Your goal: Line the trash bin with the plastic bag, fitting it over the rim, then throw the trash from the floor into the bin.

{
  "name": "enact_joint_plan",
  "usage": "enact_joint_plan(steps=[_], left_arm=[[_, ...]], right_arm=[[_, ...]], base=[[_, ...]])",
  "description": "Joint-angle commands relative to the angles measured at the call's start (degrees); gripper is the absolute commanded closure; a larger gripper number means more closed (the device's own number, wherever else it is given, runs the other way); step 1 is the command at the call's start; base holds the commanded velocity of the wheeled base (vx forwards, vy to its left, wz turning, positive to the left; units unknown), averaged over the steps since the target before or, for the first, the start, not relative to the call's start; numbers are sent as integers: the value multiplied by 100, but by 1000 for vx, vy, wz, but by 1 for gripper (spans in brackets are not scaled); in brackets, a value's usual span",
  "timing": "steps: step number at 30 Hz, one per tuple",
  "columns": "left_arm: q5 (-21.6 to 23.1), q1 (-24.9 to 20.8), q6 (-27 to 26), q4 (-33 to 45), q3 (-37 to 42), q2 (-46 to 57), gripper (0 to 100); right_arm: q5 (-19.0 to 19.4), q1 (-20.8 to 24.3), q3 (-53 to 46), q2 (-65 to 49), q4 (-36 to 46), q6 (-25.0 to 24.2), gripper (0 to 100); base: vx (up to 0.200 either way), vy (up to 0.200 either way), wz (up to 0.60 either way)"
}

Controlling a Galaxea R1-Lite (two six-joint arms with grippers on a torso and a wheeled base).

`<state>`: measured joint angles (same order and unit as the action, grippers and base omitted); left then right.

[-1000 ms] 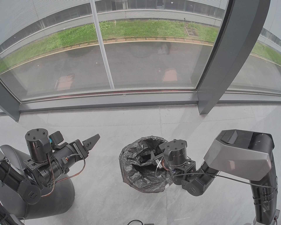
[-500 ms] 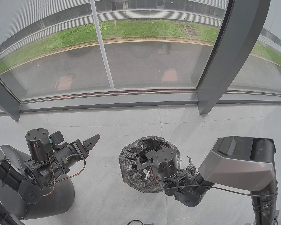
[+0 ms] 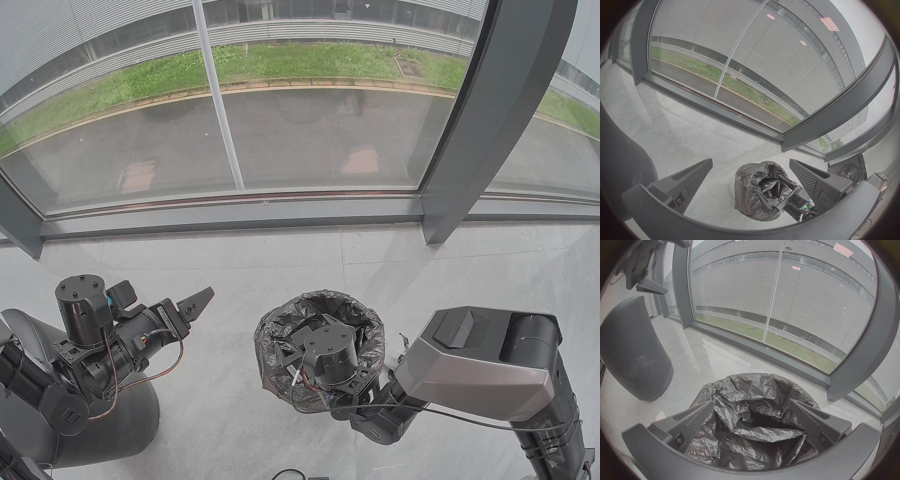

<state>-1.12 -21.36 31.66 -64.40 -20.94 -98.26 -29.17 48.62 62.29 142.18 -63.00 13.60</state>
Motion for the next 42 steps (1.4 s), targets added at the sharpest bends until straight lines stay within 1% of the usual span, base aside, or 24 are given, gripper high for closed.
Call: enact_joint_plan(steps=[1, 8, 23, 29, 33, 38, 39, 41, 42], left_arm=[[-2, 0, -2, -2, 3, -18, 0], [-2, 0, 7, 7, 3, -53, 0], [-2, 0, 7, -2, 3, -185, 0], [-2, 0, 16, -2, -6, -194, 0], [-2, 0, 16, -2, -6, -203, 0], [-2, 0, 16, -11, -6, -194, 0], [-2, 0, 16, -11, -6, -194, 0], [-2, -9, 16, -11, -6, -203, 0], [-2, -9, 16, -11, -6, -203, 0]], right_arm=[[-1, -10, 292, 337, -2, 2, 0], [-1, -89, 679, 653, 16, 11, 0], [8, -555, 951, 1093, 25, 19, 0], [17, -581, 890, 1022, 16, 11, 0], [17, -520, 529, 662, 7, -25, 0], [8, -230, -481, -164, -54, -394, 0], [8, -212, -543, -226, -54, -411, 0], [8, -63, -1105, -762, -72, -622, 0], [8, -63, -1105, -762, -72, -622, 0]], base=[[0, 0, 0], [0, 0, 0], [0, 0, 0], [0, 0, 0], [0, 0, 0], [0, 0, 0], [0, 0, 0], [0, 0, 0], [0, 0, 0]])
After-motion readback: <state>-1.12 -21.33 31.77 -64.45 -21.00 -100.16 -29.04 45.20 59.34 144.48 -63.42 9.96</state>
